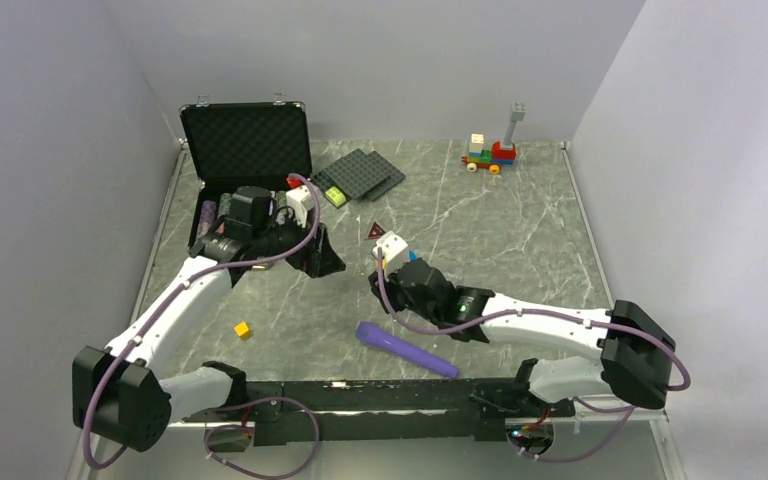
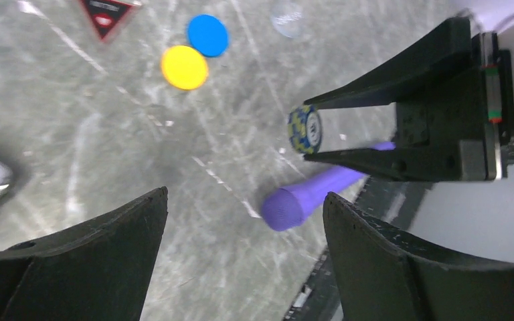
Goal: Pack up texas hold em set
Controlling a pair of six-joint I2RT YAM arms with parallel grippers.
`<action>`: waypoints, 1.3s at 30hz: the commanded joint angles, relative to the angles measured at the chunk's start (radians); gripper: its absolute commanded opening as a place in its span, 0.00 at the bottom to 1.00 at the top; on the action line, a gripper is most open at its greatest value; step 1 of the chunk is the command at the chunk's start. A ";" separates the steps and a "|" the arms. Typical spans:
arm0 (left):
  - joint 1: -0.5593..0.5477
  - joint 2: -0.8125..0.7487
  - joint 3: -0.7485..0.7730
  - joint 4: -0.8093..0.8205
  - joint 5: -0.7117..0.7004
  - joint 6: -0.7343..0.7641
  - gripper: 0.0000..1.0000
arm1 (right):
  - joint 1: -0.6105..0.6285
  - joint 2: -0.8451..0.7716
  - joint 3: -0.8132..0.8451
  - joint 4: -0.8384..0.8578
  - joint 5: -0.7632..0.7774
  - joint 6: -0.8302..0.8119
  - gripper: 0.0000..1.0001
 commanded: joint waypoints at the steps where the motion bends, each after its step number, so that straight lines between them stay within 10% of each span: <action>1: -0.003 0.046 -0.012 0.103 0.268 -0.068 0.89 | 0.078 -0.066 -0.047 0.218 0.088 -0.108 0.00; 39: -0.102 0.159 -0.004 0.125 0.373 -0.096 0.51 | 0.267 -0.057 -0.042 0.355 0.256 -0.286 0.00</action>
